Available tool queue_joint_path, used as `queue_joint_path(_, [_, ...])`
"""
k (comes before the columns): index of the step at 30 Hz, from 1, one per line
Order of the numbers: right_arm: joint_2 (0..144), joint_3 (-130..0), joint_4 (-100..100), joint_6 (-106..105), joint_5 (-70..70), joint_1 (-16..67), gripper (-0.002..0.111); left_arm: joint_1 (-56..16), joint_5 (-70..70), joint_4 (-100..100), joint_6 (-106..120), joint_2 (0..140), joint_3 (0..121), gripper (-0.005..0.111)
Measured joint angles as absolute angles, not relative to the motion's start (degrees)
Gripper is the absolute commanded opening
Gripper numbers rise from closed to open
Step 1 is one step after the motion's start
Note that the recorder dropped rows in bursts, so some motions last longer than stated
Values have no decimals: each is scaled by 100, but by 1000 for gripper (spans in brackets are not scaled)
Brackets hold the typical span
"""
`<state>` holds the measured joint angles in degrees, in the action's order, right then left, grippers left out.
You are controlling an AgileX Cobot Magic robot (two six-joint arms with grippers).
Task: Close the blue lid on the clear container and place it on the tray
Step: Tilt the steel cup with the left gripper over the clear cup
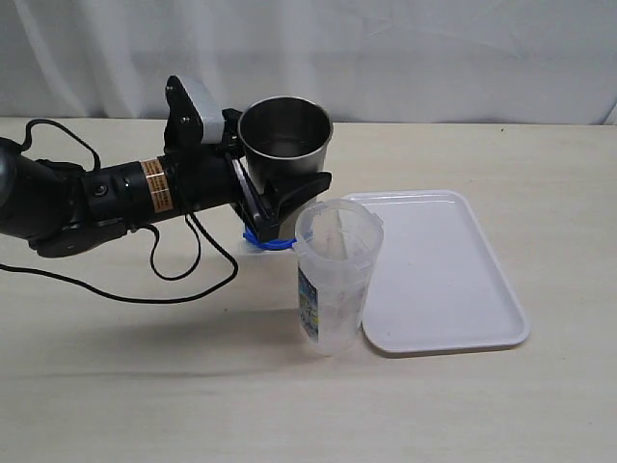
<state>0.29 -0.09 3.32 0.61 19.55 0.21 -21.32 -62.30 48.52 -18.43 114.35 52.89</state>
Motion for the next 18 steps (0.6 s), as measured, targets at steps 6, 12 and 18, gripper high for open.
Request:
queue_joint_path(6, [29,-9,332,61,1955,21,5,-2132,-6275,4897,-1633,11435,5289,0])
queue_joint_path(12, [29,-9,332,61,1955,21,5,-2132,-6519,4939,-1477,11435,5289,0])
queue_joint_path(18, [29,-9,332,61,1955,21,5,-2132,-6519,4939,-1106,11435,5301,0])
